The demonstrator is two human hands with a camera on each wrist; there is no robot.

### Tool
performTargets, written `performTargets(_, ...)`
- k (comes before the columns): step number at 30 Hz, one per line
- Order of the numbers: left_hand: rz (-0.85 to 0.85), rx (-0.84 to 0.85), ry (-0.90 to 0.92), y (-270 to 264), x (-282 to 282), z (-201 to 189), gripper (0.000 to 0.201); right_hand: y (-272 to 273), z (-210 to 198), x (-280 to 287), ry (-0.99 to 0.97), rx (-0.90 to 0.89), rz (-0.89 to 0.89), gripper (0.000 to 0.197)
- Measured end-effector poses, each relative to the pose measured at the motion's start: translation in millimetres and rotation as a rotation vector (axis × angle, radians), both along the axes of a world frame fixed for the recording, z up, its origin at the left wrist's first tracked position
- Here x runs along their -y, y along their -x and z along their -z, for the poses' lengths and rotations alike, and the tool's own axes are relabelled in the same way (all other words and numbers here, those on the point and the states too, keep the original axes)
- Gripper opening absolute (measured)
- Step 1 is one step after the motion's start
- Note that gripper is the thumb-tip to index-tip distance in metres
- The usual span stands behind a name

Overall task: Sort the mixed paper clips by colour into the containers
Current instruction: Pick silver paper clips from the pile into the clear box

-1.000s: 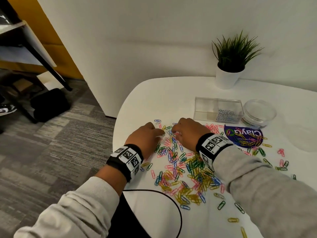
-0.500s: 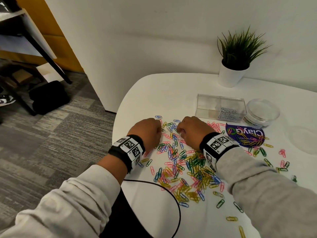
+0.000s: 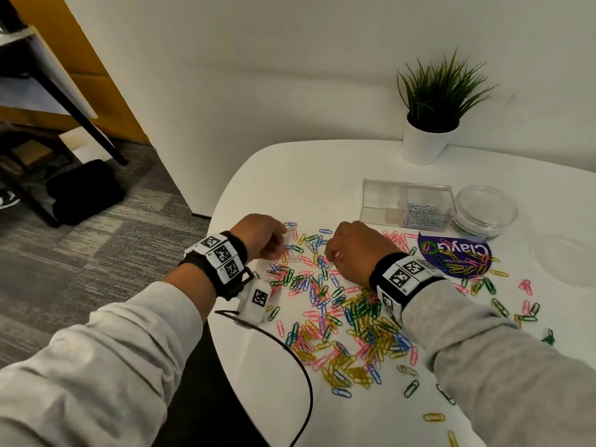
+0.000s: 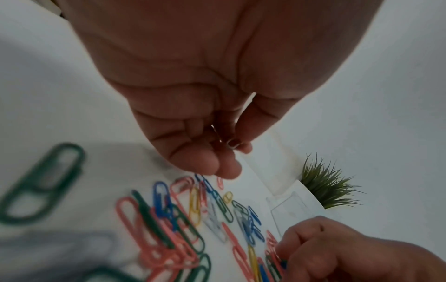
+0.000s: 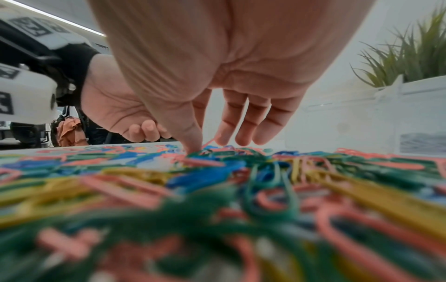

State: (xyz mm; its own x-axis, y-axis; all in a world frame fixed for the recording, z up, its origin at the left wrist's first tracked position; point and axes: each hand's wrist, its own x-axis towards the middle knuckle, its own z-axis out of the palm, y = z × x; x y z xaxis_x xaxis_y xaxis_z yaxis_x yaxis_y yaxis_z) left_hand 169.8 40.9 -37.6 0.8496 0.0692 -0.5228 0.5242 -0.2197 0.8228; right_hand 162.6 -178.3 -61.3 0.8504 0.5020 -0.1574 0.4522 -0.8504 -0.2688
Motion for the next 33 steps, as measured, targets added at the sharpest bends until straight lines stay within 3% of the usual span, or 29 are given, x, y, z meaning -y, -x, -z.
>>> performTargets(6,-0.033,-0.04,0.064,-10.8,21.4,-3.4,0.014,2.5,-2.8,-1.8,-0.048,0.064,0.015,0.003)
performTargets(7,0.035,-0.008,0.0,-13.5,22.6,-1.7,0.015,2.9,-4.4,-1.9,-0.059,0.059,0.029,0.004)
performTargets(9,0.323,0.142,-0.324,-18.9,22.3,2.8,0.021,4.1,-7.0,-2.0,-0.058,0.024,0.06,0.006)
performTargets(12,0.677,0.353,-0.769,-17.7,24.4,0.8,0.014,4.5,-10.1,-1.4,-0.026,-0.015,0.036,0.029)
performTargets(16,0.813,0.413,-0.948,-16.3,22.8,6.9,0.013,3.5,-10.9,-3.1,-0.014,-0.001,0.042,0.017)
performTargets(20,0.816,0.43,-0.92,-15.0,17.6,8.8,0.01,4.6,-11.5,-4.2,-0.019,-0.002,0.065,0.01)
performTargets(22,0.721,0.43,-0.826,-17.7,12.1,5.2,0.007,5.0,-12.6,-4.6,-0.023,-0.021,0.07,0.007)
performTargets(26,0.206,0.143,-0.174,-19.2,-5.3,-4.6,0.02,5.4,-12.6,-3.2,-0.031,-0.041,0.061,0.003)
performTargets(27,0.122,0.087,-0.083,-17.8,-11.0,-5.9,0.02,5.6,-13.0,-2.7,-0.032,-0.046,0.061,0.004)
performTargets(33,0.118,0.034,-0.028,-5.4,-23.3,-4.3,0.022,6.1,-11.7,-1.1,0.007,-0.008,0.039,0.013)
